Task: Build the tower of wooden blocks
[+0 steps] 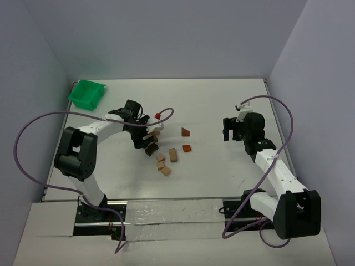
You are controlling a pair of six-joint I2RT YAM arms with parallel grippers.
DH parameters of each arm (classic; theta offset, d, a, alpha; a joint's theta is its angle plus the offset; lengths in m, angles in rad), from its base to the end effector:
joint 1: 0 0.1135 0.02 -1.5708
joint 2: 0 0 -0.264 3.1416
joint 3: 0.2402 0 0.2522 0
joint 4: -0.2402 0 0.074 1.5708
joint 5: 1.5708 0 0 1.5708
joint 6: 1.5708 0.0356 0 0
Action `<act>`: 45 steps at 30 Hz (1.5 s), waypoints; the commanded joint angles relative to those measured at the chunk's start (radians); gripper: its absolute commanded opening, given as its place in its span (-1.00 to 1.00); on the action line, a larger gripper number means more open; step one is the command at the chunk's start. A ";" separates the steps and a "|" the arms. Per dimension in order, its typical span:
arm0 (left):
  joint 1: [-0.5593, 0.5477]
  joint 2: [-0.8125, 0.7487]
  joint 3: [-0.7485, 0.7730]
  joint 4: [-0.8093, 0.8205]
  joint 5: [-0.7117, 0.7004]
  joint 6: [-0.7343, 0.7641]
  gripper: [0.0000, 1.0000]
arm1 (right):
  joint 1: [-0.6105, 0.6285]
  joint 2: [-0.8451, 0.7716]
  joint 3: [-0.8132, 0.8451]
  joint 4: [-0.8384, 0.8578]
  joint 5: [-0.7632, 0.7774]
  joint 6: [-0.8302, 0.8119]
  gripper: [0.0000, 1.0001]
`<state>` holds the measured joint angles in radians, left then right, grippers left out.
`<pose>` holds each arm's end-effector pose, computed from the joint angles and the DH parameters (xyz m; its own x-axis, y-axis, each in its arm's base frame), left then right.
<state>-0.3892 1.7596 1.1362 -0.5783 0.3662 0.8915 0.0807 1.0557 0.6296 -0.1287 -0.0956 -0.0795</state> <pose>0.3117 -0.1416 0.1785 -0.1735 0.8563 -0.4865 0.9690 0.2366 0.0709 0.2298 0.0220 0.2390 -0.5106 -0.1206 -0.8513 -0.2023 0.9792 -0.0174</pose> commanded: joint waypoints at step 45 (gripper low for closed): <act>-0.034 -0.023 0.017 0.057 -0.036 -0.097 0.61 | 0.004 -0.014 0.044 0.009 -0.003 -0.013 0.99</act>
<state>-0.4076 1.7962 1.1431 -0.5129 0.3168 0.8055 0.0807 1.0557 0.6296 -0.1288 -0.0959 -0.0872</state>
